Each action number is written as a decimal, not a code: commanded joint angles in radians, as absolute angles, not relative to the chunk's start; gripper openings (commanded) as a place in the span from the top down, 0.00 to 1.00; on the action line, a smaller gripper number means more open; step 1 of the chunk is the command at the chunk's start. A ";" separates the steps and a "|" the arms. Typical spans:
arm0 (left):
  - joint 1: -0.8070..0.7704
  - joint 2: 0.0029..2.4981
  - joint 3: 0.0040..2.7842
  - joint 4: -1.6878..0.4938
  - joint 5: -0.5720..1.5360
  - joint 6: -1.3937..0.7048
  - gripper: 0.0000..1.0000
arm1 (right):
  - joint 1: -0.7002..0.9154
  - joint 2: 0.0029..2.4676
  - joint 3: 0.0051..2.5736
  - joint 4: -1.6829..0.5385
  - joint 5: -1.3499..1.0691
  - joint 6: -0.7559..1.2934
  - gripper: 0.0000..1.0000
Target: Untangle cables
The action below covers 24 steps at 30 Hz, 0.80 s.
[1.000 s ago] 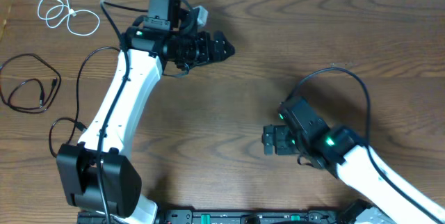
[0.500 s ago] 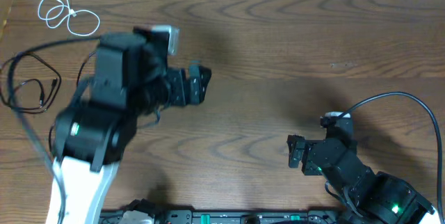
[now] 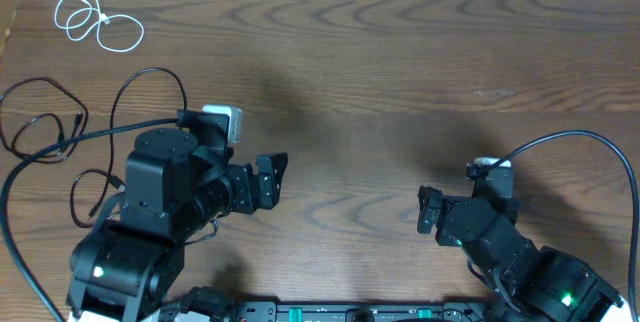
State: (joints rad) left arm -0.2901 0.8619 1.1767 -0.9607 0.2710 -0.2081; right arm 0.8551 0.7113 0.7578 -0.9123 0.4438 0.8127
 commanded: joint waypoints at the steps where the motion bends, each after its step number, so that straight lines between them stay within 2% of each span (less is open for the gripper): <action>1: -0.292 0.890 1.172 -0.957 0.257 -0.195 0.08 | 0.862 0.707 0.755 -0.908 0.462 0.831 0.01; 24: -0.292 1.146 1.172 -0.957 0.257 -0.195 0.07 | 0.862 0.707 0.755 -0.938 0.435 0.830 0.01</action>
State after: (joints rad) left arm -0.2901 1.1213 1.1767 -0.9604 0.2630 -0.2081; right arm 0.8551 0.7113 0.7578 -0.9123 0.4194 0.8227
